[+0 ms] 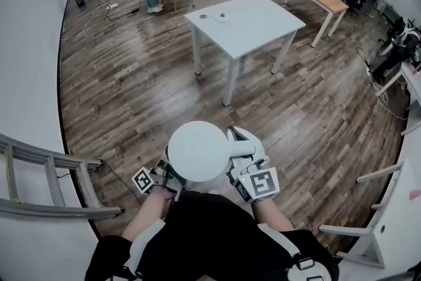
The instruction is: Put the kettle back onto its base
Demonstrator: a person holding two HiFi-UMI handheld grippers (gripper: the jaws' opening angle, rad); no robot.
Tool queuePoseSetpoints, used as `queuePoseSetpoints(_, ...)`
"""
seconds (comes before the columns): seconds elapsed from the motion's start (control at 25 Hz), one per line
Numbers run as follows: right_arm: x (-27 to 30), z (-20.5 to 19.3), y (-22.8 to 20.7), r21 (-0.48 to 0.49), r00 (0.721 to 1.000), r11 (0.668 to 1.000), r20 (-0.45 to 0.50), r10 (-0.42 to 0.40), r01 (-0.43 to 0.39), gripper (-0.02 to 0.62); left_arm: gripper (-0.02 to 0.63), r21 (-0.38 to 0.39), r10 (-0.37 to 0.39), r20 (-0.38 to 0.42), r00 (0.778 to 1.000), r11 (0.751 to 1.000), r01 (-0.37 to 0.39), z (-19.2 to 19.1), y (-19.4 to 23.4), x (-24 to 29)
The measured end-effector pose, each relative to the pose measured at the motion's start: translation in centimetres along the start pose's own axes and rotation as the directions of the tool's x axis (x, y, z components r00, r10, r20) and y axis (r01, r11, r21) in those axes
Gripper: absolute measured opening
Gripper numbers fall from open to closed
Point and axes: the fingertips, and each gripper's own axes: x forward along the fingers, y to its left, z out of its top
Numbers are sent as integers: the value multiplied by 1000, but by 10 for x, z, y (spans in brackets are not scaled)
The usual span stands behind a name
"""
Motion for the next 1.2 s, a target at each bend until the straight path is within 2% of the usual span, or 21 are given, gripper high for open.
queuePoseSetpoints(0.2, 13, 4, -27, -9, 1000, 1000, -2, 23, -23, 5, 239, 15, 10, 9, 1000, 1000, -10, -5, 14, 26)
queuePoseSetpoints(0.44, 28, 13, -52, -25, 999, 999, -1, 41, -41, 5, 239, 14, -30, 21, 999, 999, 30, -6, 11, 60)
queuePoseSetpoints(0.56, 30, 8, -53, -16, 998, 998, 17, 59, -59, 5, 239, 17, -24, 28, 999, 1000, 23, -6, 14, 61)
queuePoseSetpoints(0.72, 33, -10, -62, -8, 998, 998, -7, 56, -56, 5, 239, 4, 7, 35, 999, 1000, -7, -5, 31, 60)
queuePoseSetpoints(1.2, 105, -7, -92, -35, 1000, 999, -25, -15, 14, 5, 239, -48, -15, -12, 1000, 999, 14, 43, 52, 129)
